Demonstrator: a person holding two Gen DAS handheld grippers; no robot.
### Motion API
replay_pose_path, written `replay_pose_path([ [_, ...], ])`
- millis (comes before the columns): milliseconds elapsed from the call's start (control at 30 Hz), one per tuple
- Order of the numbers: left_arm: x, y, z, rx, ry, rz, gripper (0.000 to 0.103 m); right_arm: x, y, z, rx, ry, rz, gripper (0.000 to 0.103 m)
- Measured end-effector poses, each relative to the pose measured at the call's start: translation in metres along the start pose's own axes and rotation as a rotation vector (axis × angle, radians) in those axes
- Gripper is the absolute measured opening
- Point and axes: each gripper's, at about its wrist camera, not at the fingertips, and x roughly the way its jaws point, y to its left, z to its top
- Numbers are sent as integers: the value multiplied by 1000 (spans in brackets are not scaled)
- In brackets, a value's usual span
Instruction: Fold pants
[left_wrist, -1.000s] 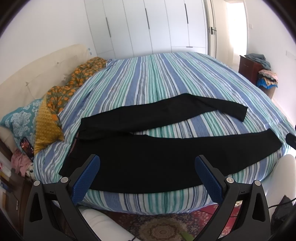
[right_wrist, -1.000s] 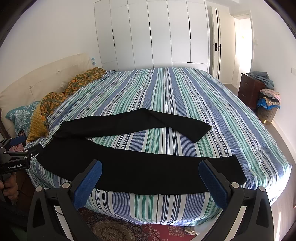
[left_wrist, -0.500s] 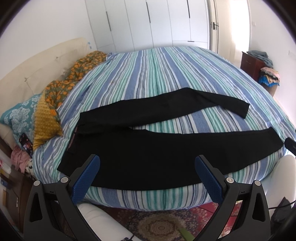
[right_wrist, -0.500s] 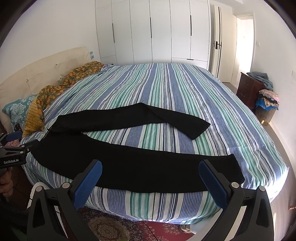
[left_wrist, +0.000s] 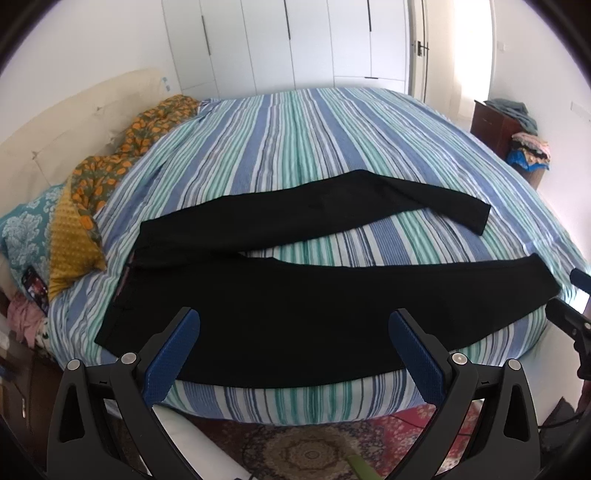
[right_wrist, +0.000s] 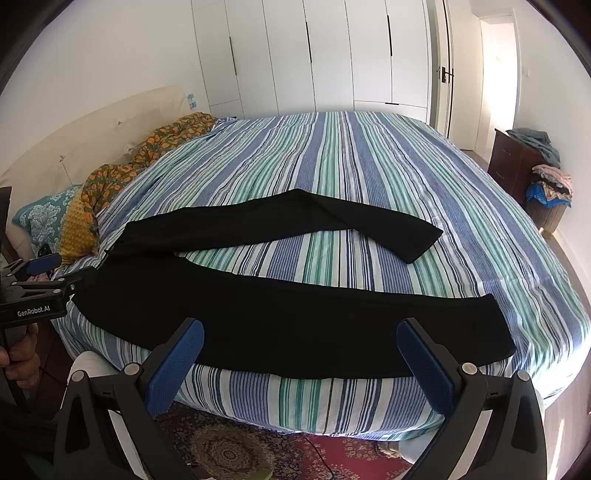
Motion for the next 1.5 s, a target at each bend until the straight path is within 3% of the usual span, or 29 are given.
replay_pose_path([
  [300,15,6,-1,-27,33,-16,102,18,2,9,-9,23,18,103],
  [567,34,31,2,-75,17,51,102,64,-32,20,31,39,5,103],
  [700,56,40,0,-103,76,68,102,113,-77,31,12,60,-87,103],
  [833,71,35,-3,-84,113,84,102,190,-124,47,-20,166,-160,103],
  [1000,91,25,-3,-62,163,91,102,279,-138,63,-182,260,-214,101],
  [1033,94,23,-3,-59,169,92,102,297,-140,65,-224,280,-240,99],
  [1067,98,22,-2,-55,177,95,102,311,-143,68,-258,300,-270,80],
  [1100,102,21,-1,-52,185,98,102,324,-151,74,-274,313,-292,42],
  [1133,105,21,0,-51,192,96,102,332,-162,86,-269,314,-314,29],
  [1167,107,20,1,-51,195,93,102,338,-176,104,-236,308,-335,24],
  [1233,112,19,3,-49,195,91,102,333,-213,153,-118,229,-386,24],
  [1267,114,19,4,-48,195,92,102,326,-233,178,-52,176,-415,38],
  [1300,117,18,6,-49,194,93,102,318,-253,201,11,124,-451,68],
  [1367,123,18,7,-54,195,93,102,305,-289,229,113,74,-549,93],
  [1433,130,20,7,-61,204,90,102,296,-313,238,186,64,-548,93],
  [1500,141,23,8,-62,218,88,102,296,-322,231,252,93,-436,93],
])
